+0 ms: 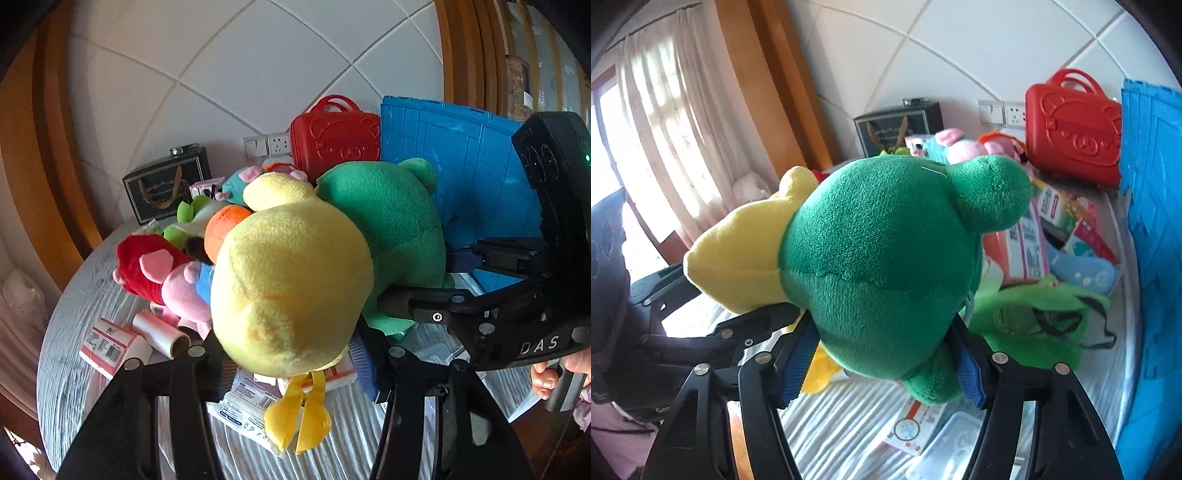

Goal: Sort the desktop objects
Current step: 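Grasp the green-and-yellow plush duck with the right tool while the left tool grips it, then carry the plush duck with both tools into the blue crate and open them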

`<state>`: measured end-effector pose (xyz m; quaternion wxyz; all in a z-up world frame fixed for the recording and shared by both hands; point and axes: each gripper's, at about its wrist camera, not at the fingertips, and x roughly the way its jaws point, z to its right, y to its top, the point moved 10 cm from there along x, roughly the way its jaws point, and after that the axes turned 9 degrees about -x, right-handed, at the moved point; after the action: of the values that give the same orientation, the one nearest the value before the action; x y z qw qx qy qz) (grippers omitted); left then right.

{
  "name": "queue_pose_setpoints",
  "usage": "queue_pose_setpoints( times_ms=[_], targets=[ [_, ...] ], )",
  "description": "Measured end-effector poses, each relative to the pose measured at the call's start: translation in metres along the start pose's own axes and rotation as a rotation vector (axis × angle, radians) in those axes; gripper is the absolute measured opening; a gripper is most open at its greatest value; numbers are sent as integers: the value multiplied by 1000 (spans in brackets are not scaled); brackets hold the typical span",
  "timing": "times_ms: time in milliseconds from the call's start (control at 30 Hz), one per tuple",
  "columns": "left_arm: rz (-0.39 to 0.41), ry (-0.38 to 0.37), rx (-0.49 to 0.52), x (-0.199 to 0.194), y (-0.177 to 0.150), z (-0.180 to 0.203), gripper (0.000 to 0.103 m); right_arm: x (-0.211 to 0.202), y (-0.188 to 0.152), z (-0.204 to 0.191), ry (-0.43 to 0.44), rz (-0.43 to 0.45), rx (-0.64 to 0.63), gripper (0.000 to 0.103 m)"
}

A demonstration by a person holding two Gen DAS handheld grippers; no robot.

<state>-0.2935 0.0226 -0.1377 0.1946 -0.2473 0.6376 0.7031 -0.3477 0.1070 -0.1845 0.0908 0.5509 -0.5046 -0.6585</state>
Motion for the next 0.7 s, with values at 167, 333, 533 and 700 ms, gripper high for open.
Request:
queue_pose_setpoints(
  times_ms=[167, 333, 533, 700],
  targets=[
    [95, -27, 8, -30, 51, 7, 51, -37, 49, -5, -69, 76, -48, 67],
    [190, -83, 41, -60, 99, 28, 51, -84, 89, -1, -151, 147, -63, 67],
    [283, -217, 105, -82, 147, 85, 51, -157, 115, 21, -309, 232, -41, 67],
    [303, -326, 146, -86, 173, 158, 51, -222, 110, 63, -431, 260, 1, 67]
  ],
)
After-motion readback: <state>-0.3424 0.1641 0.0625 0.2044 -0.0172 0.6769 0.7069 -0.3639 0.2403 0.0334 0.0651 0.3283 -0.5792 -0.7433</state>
